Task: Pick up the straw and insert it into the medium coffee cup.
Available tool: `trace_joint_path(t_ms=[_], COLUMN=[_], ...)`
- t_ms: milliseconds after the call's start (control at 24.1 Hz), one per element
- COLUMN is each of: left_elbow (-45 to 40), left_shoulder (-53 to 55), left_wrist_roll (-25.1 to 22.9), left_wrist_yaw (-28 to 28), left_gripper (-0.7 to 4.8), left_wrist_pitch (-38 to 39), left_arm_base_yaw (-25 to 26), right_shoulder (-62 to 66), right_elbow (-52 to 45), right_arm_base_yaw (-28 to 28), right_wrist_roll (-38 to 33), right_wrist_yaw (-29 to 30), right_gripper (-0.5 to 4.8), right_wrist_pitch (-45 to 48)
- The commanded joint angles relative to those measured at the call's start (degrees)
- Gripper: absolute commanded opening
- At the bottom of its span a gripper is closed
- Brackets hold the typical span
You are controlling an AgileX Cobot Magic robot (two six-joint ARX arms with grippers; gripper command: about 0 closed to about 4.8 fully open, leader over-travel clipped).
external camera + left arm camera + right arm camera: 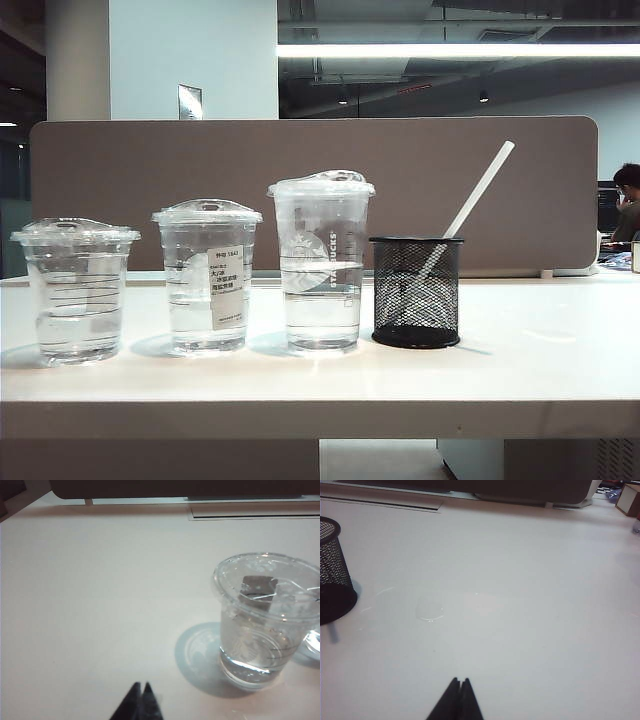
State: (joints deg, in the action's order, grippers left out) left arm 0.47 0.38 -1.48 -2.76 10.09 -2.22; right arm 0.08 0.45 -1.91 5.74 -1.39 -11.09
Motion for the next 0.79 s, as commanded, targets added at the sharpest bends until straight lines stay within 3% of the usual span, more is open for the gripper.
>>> trace_joint_path(t_ms=[41, 498, 622, 788], left_elbow=[0.04, 0.07, 4.24, 17.16], left_shoulder=[0.02, 0.02, 0.42, 3.89], left_wrist_roll=[-0.02, -0.02, 0.26, 8.83], left_wrist_yaw=[0.17, 0.17, 0.17, 8.0], left_gripper=[-0.04, -0.04, -0.04, -0.04], left_wrist_pitch=[0.42, 0.52, 6.21, 11.32], left_arm_base_yaw=[0.07, 0.07, 0.04, -1.03], right_shoulder=[-0.04, -0.04, -0.04, -0.04], right_elbow=[-0.39, -0.39, -0.39, -0.39], right_arm_base_yaw=[0.02, 0.02, 0.02, 0.02], right_wrist_roll=[-0.13, -0.13, -0.13, -0.13], right_wrist_yaw=[0.04, 0.02, 0.02, 0.02], right_gripper=[-0.04, -0.04, -0.04, -0.04], right_wrist_pitch=[0.66, 0.66, 0.66, 0.66])
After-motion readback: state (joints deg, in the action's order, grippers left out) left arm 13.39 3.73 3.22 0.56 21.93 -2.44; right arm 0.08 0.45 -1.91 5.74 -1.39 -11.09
